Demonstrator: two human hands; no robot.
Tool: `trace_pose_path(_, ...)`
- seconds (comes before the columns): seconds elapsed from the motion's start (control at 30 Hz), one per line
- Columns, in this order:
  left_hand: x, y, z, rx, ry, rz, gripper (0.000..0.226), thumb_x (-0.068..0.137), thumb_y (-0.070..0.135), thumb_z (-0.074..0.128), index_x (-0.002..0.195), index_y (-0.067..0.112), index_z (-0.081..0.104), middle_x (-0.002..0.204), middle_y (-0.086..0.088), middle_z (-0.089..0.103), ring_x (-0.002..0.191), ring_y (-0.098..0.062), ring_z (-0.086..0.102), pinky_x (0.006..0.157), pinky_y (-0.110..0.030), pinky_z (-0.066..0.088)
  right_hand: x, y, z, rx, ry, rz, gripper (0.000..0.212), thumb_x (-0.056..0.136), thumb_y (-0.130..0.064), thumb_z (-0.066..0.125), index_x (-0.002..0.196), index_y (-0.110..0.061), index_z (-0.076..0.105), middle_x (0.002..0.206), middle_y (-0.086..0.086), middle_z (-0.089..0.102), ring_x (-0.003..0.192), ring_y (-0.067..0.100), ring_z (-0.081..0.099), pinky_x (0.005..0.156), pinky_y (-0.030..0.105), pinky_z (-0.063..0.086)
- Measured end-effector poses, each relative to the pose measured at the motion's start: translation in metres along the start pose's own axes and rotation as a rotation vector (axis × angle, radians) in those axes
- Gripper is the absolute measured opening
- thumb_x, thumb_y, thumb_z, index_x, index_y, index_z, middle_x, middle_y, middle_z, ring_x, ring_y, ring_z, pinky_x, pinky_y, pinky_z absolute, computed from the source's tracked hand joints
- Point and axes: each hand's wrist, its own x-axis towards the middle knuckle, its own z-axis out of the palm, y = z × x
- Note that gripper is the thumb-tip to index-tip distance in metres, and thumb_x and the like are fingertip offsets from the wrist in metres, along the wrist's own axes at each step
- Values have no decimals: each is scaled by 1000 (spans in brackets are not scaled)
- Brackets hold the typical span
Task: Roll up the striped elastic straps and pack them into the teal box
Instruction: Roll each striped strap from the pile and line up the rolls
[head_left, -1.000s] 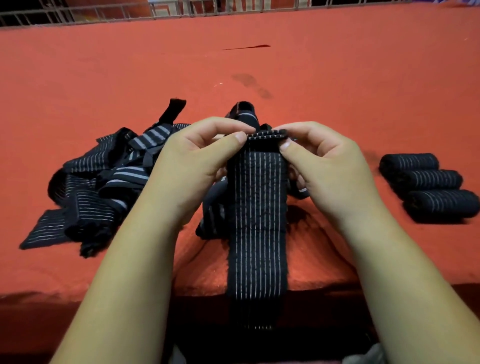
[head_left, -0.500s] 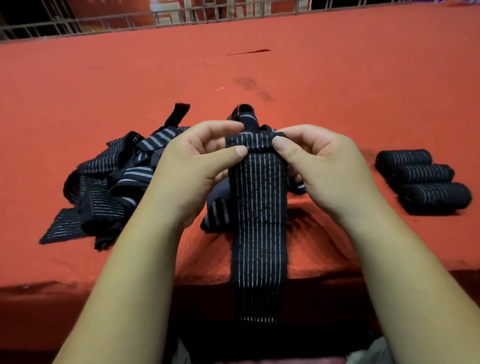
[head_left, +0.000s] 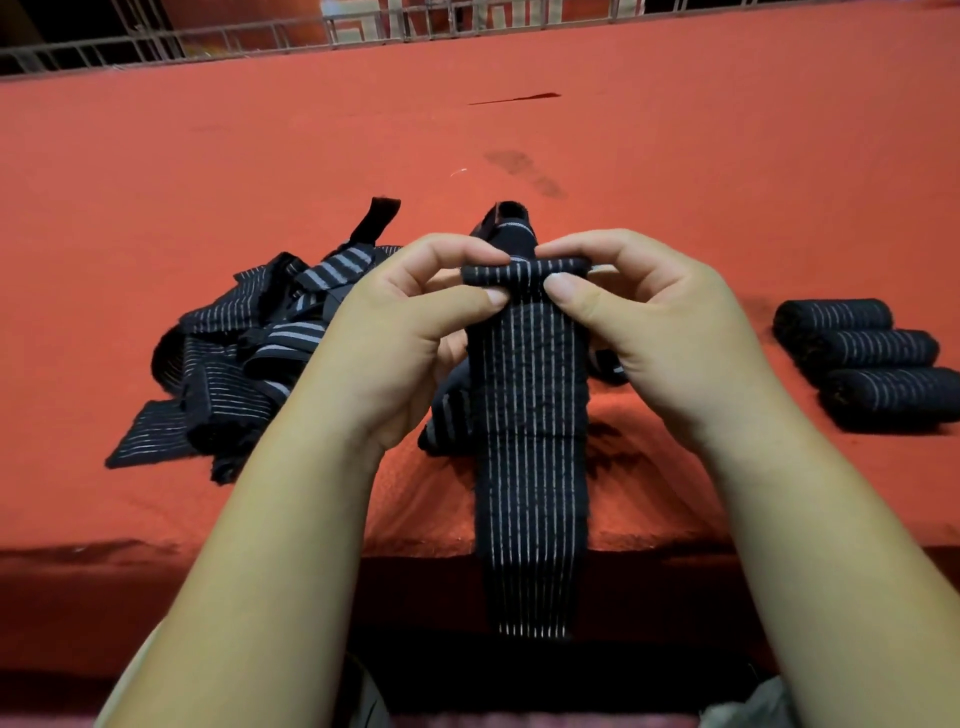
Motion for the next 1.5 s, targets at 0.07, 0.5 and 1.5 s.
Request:
trace_pose_path(0.07,0,-1,-2,-48,-14,-32,30,97,-14,59,100,14,72,93,-6,74,81,-15,74,66,-23,58,-1,0,2,47,2,6,20,100,-4,71,118,-12,77,100,26,75,76,18,66,62,24,51)
trace_pose_path(0.5,2,-7,-8,67,90,-52,21,96,6,75,117,2,75,110,-15,80,99,-25,79,87,-34,63,-2,13,3,41,44,55,26,99,-9,74,123,-18,75,100,1,74,84,13,66,68,26,52)
trace_pose_path(1.5,1,-7,-8,213,169,-25,23,97,13,79,119,8,78,115,-15,81,104,-23,81,86,-34,65,1,19,-7,-140,115,8,18,102,-22,73,118,-16,79,88,-3,74,67,3,58,63,17,47)
